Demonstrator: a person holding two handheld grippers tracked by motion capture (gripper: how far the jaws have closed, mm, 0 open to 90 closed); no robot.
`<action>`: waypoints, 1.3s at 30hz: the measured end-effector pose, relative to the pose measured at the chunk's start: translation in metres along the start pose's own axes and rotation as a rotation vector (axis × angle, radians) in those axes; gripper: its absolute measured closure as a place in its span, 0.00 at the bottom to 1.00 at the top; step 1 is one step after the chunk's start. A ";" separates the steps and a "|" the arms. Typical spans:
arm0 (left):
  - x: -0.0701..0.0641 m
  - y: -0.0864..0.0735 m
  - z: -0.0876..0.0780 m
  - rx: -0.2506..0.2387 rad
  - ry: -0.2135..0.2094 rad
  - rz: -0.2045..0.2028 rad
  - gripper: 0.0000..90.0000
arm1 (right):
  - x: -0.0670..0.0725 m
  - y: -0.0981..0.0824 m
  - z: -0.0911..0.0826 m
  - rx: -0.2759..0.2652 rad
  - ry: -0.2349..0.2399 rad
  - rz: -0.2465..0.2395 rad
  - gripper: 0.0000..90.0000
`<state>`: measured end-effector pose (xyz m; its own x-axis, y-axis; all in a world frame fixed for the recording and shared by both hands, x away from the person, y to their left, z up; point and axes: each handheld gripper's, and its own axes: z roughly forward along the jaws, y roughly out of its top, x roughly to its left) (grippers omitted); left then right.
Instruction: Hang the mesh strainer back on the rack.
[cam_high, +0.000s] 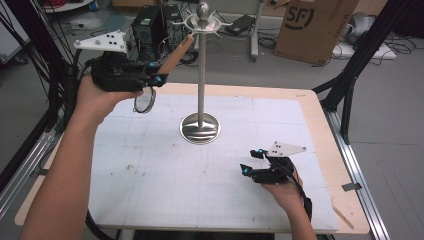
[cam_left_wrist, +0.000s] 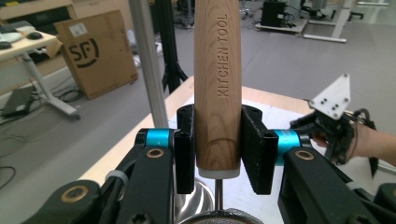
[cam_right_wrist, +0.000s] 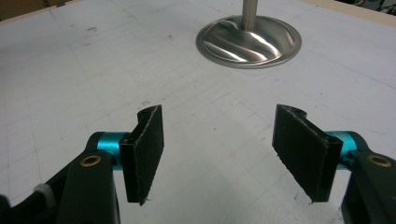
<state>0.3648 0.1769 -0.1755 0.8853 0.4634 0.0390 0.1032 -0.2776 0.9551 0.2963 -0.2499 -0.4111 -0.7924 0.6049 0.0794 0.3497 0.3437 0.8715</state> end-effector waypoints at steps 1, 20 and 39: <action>0.001 0.001 0.000 -0.001 0.000 0.001 0.76 | 0.000 0.000 0.000 0.001 0.000 0.001 0.37; 0.006 0.002 0.013 0.012 0.072 -0.009 0.76 | 0.000 0.000 -0.001 -0.005 0.000 -0.003 0.37; 0.018 -0.005 0.035 0.041 0.135 -0.045 0.76 | -0.001 -0.001 -0.002 -0.007 0.000 0.005 0.37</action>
<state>0.3958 0.1572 -0.1899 0.8105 0.5845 0.0380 0.1628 -0.2871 0.9440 0.2963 -0.2524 -0.4108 -0.7903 0.6069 0.0841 0.3504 0.3351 0.8746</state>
